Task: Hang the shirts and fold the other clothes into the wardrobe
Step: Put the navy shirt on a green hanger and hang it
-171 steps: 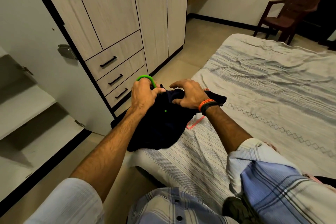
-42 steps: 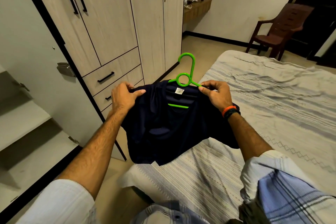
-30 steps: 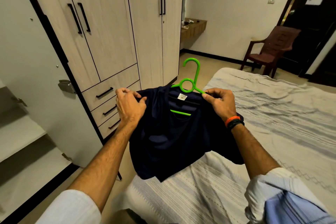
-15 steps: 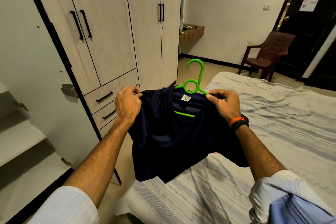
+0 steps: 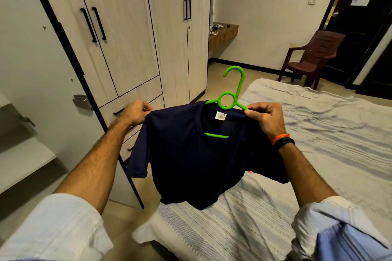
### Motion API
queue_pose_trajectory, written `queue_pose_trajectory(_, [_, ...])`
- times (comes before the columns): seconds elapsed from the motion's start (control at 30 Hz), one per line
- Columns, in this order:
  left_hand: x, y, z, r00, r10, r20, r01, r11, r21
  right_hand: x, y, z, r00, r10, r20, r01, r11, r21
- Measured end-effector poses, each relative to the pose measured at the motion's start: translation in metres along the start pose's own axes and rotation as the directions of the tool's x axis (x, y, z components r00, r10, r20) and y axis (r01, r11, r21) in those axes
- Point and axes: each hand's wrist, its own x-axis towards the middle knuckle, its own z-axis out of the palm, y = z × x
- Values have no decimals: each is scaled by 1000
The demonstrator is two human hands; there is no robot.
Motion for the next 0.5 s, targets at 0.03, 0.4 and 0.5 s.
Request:
queue_pose_trajectory(0.03, [-3,5,-1,997,16,-70,-24,992,-122,1,3,1,1000,10,-21,-11,1000,-14])
queue_pose_trajectory(0.4, [-20,35,8,986,141,83,-116,961,-251,7,5,10,1000,21,-20,-23,993,-116])
queue_pose_trajectory(0.5, [-12,33,6,997,72,-12,-72,991,-109,9,2,8,1000,-1,13,3,989,-147])
